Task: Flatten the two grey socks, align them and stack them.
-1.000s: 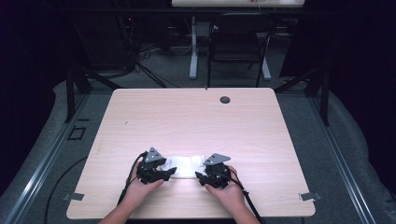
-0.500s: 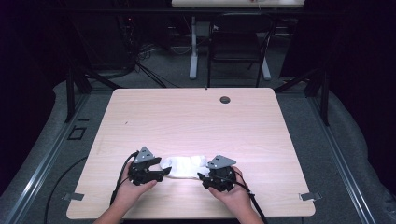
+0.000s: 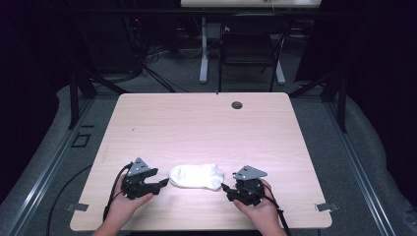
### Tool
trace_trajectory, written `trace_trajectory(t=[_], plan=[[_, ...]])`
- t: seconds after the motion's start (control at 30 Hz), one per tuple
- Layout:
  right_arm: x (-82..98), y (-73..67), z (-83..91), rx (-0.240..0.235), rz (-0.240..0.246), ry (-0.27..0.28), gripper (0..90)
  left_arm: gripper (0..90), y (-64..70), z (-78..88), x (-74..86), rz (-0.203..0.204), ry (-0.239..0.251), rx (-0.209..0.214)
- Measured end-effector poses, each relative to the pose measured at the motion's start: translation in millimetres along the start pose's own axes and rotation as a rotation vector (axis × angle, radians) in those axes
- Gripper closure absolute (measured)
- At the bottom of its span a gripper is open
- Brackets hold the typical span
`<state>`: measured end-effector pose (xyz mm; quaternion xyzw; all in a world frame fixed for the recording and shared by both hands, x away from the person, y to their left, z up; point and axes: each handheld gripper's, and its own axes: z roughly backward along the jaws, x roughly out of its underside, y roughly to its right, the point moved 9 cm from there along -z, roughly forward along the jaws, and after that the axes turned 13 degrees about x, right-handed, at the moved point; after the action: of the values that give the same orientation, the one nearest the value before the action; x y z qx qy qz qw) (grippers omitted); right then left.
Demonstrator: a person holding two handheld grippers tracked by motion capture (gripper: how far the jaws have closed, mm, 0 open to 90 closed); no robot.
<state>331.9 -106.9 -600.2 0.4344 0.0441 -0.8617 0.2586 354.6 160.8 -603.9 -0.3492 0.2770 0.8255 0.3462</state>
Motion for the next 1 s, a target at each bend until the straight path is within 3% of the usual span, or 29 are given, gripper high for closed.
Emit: trace_trajectory(t=[0.13, 0.23, 0.47, 0.6, 1.0], plan=[[4.3, 5.9, 1.7, 0.008, -0.008, -0.006, 43.0, 38.9, -4.0, 6.1, 6.6, 0.009, -0.002, -0.007], [2.4, 5.8, 2.0, 0.003, -0.034, 0.008, 43.0, 38.9, -7.8, 9.7, 10.7, 0.013, -0.001, -0.017], [7.7, 3.9, -5.3, 0.031, -0.04, 0.013, 44.8, 39.0, -22.1, 9.0, 16.3, 0.02, 0.0, -0.053], [15.7, -1.9, -14.5, 0.03, -0.016, -0.023, 45.1, 38.9, -23.5, 8.2, 17.4, 0.025, -0.001, -0.048], [15.6, -17.7, -20.1, -0.002, 0.016, -0.019, 45.0, 38.9, -22.2, -2.7, 18.8, 0.028, -0.021, -0.027]])
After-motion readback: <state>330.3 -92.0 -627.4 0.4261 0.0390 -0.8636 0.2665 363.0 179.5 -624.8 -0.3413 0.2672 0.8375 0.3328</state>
